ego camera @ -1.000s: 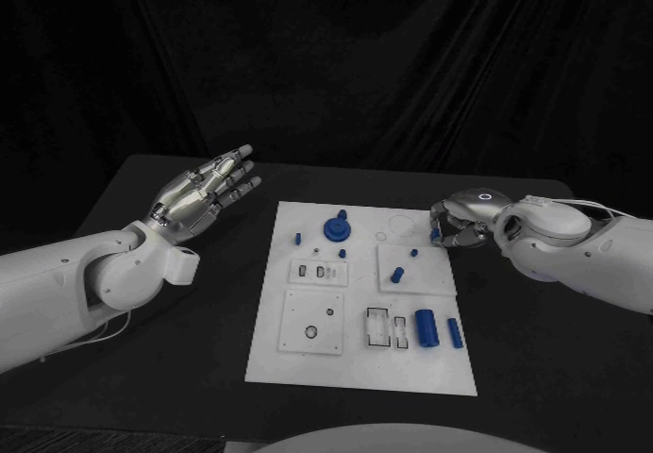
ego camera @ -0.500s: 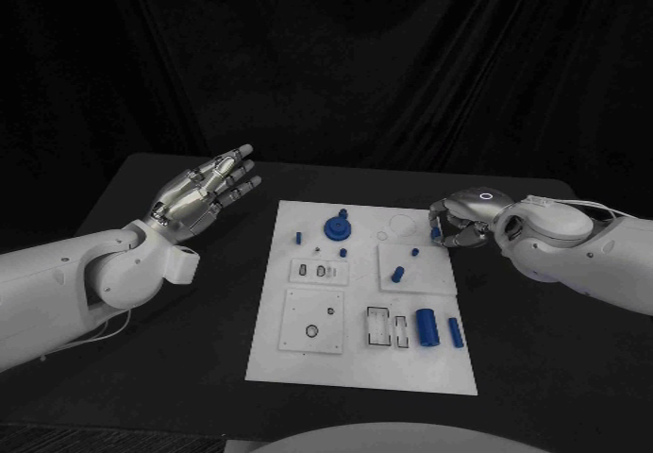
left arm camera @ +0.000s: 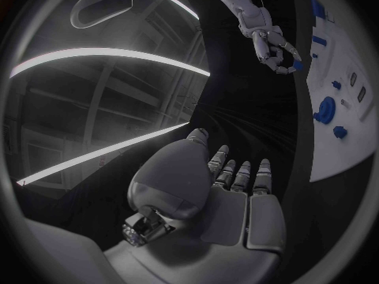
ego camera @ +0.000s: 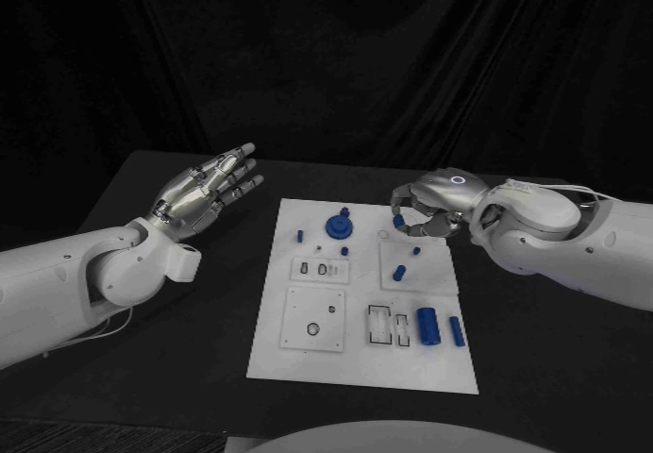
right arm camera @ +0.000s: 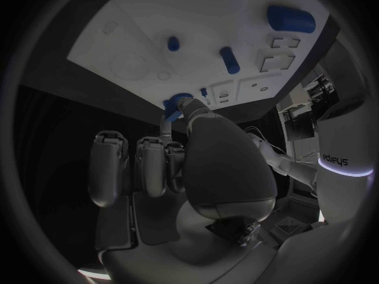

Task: Assemble the parts on the task board

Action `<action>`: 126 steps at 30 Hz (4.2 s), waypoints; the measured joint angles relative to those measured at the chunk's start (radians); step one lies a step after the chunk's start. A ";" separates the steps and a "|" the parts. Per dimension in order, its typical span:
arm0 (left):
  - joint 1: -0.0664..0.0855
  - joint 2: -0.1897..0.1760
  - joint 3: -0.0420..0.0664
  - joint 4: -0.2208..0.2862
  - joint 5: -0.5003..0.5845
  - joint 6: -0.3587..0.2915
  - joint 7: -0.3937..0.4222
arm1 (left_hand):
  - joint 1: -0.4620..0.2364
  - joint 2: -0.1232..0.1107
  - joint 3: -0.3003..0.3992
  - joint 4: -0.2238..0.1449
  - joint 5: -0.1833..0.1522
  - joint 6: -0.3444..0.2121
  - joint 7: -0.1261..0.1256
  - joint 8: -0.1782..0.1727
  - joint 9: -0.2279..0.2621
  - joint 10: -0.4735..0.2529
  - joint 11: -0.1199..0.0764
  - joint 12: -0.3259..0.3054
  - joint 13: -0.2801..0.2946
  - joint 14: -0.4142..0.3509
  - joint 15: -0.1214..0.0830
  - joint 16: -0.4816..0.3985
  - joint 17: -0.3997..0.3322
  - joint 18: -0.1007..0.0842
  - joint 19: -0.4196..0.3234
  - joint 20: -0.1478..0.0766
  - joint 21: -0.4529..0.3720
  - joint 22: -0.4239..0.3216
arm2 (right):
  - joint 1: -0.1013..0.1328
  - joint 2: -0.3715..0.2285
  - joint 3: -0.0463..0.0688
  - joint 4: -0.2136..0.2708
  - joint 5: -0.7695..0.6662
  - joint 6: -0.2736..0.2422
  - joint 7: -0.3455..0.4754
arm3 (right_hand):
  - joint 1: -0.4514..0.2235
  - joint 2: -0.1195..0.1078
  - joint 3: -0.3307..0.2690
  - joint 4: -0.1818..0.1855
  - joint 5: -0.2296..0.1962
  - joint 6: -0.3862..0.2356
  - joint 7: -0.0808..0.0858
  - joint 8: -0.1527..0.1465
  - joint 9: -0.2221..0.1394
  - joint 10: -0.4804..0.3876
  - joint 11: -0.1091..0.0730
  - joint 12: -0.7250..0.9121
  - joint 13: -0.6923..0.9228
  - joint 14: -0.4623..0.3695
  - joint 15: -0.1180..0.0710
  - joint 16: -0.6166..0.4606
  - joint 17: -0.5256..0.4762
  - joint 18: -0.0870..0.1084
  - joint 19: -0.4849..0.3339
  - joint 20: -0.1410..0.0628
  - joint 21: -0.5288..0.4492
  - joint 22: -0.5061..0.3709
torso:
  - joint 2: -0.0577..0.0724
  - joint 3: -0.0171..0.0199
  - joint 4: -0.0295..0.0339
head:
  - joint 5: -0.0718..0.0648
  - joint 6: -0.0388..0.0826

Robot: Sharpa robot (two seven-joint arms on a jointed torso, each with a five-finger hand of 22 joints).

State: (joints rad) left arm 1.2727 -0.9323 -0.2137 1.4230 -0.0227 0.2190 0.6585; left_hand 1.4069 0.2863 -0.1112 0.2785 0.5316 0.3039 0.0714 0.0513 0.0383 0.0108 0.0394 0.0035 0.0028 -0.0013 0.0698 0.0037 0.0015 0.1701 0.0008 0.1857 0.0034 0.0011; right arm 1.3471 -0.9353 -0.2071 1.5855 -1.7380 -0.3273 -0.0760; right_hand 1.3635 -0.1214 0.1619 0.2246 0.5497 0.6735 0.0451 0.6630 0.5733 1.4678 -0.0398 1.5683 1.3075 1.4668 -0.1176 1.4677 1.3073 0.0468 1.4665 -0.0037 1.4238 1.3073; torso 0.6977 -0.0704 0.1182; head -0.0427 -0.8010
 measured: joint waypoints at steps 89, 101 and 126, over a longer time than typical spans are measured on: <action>0.000 0.018 0.000 -0.009 0.000 0.010 -0.016 | 0.002 -0.002 0.003 -0.003 0.000 0.000 0.000 0.000 0.000 0.000 0.000 0.000 0.000 0.000 0.000 0.000 -0.001 0.000 0.000 0.000 0.000 0.001 | -0.081 0.253 -0.001 -0.055 -0.071 0.164 -0.063 | -0.109 -0.042 -0.066 0.039 -0.482 -0.130 0.027 -0.317 -0.235 -0.004 0.011 0.000 0.000 0.000 0.021 -0.039 -0.012 0.000 0.000 0.022 -0.061 0.000 | 0.001 0.0012 -0.0003 | 0.019 -0.029; 0.000 0.004 0.000 0.018 -0.013 -0.017 -0.017 | 0.032 -0.039 0.003 -0.045 -0.086 0.027 0.020 0.011 0.003 0.082 0.024 0.021 0.027 0.025 0.047 0.052 0.014 0.000 0.027 0.047 0.016 0.014 | 0.032 0.094 0.000 0.092 -0.042 -0.023 -0.048 | -0.253 -0.039 -0.082 0.071 -0.496 -0.041 0.029 -0.291 -0.249 -0.004 0.011 0.000 0.000 -0.002 0.023 -0.037 0.000 0.000 0.000 0.022 -0.061 0.001 | 0.000 0.0008 -0.0012 | 0.032 -0.013; 0.022 0.017 0.001 0.051 -0.278 -0.231 -0.041 | 0.073 -0.080 -0.060 0.012 -0.169 0.141 0.044 0.024 0.012 0.465 0.192 0.914 0.364 0.550 0.116 0.899 0.235 0.000 0.709 0.091 0.401 0.179 | 0.103 -0.062 -0.001 0.107 0.274 -0.143 -0.006 | -0.345 0.076 -0.085 0.065 -0.409 0.019 0.039 -0.212 -0.231 -0.004 0.018 0.000 0.001 -0.004 0.032 -0.027 0.001 0.000 0.000 0.029 -0.048 0.000 | -0.023 0.0142 -0.0203 | 0.047 0.028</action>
State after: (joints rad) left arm 1.2947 -0.9157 -0.2129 1.4735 -0.3005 -0.0122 0.6179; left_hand 1.4796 0.2066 -0.1711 0.2908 0.3630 0.4452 0.1156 0.0752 0.0503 0.4762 0.2316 0.9174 0.3669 0.5483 0.1859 0.9022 0.2369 0.1699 0.7094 0.2768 0.4049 0.1801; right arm 1.4505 -0.9978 -0.2078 1.6929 -1.4642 -0.4700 -0.0820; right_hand 1.0180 -0.0450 0.0773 0.2897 0.1408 0.6923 0.0843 0.4515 0.3419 1.4643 -0.0216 1.5683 1.3080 1.4632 -0.0855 1.4407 1.3079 0.0468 1.4666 0.0250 1.3755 1.3078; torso 0.6751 -0.0562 0.0979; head 0.0041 -0.7728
